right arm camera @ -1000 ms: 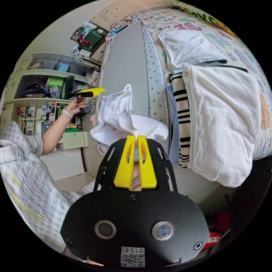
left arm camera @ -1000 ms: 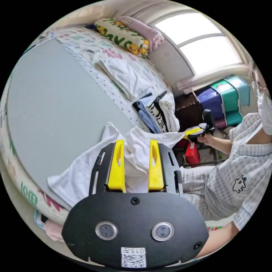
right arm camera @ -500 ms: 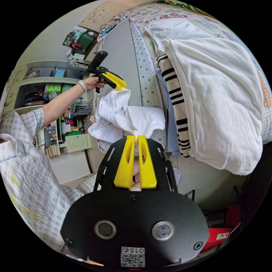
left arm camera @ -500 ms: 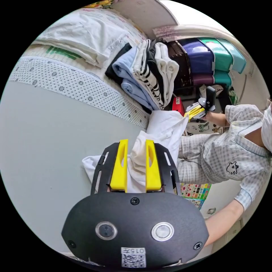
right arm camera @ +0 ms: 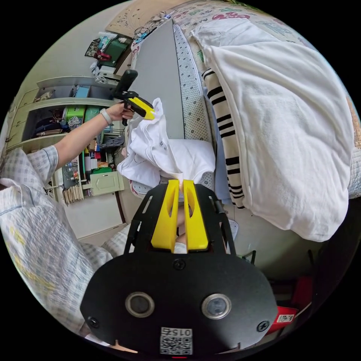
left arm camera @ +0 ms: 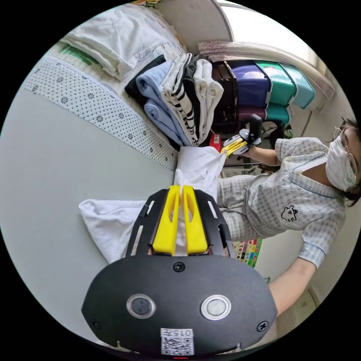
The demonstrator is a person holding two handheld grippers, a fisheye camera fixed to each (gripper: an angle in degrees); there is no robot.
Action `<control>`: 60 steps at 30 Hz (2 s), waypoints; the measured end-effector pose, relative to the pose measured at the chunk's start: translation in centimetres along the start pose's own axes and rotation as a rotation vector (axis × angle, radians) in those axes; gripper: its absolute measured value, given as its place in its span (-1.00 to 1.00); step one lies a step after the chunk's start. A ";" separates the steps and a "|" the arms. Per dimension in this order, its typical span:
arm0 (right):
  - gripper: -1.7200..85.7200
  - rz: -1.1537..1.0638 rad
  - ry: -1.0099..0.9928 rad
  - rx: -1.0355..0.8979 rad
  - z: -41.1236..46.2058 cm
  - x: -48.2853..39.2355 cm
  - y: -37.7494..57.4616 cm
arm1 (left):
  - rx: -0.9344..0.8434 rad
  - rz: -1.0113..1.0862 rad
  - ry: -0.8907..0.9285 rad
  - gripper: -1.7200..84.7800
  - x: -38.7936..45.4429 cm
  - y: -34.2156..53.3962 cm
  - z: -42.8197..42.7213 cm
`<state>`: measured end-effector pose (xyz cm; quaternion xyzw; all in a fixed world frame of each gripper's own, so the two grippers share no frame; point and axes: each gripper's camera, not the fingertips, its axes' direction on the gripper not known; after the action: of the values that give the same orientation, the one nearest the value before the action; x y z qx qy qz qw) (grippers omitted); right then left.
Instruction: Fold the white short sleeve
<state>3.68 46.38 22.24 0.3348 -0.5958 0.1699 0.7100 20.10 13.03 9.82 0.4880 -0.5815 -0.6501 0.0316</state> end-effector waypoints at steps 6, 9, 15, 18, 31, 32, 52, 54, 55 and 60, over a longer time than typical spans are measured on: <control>-0.95 0.043 -0.069 0.183 -1.9 0.5 3.9 | 0.543 -0.058 -0.192 -0.97 5.8 12.2 -1.4; -0.95 0.053 -0.114 0.284 -2.8 -0.8 5.3 | 0.747 -0.107 -0.285 -0.97 9.8 19.1 0.5; -0.95 -0.045 -0.188 0.535 -4.1 -8.1 9.8 | 1.200 -0.117 -0.458 -0.98 17.6 33.3 6.7; -0.95 -0.132 -0.215 0.701 -5.4 -13.8 13.9 | 1.426 -0.068 -0.541 -0.98 22.3 39.9 10.7; -0.95 -0.699 -0.785 1.440 -7.5 -36.3 32.4 | 2.122 0.463 -0.603 -0.98 37.6 58.1 20.0; -0.95 -0.765 -0.821 1.440 -7.6 -37.4 33.5 | 2.135 0.514 -0.584 -0.98 37.9 59.3 20.4; -0.95 -1.187 -0.086 1.588 -8.9 -58.2 40.5 | 2.154 0.479 -1.361 -0.98 49.3 66.8 26.3; -0.95 -1.181 -0.034 1.572 -9.4 -59.5 37.8 | 2.140 0.460 -1.393 -0.98 48.9 65.9 25.2; -0.95 -1.172 -0.021 1.541 -9.7 -60.1 35.2 | 2.127 0.426 -1.387 -0.98 48.1 65.2 23.8; -0.94 -1.055 0.011 1.325 -8.9 -60.4 17.9 | 2.010 0.179 -1.343 -0.98 39.5 60.7 15.8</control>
<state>-15.28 74.77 -31.40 0.9151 -0.1352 0.1320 0.3561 -43.06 -19.09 31.63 -0.1815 -0.7591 -0.0279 -0.6245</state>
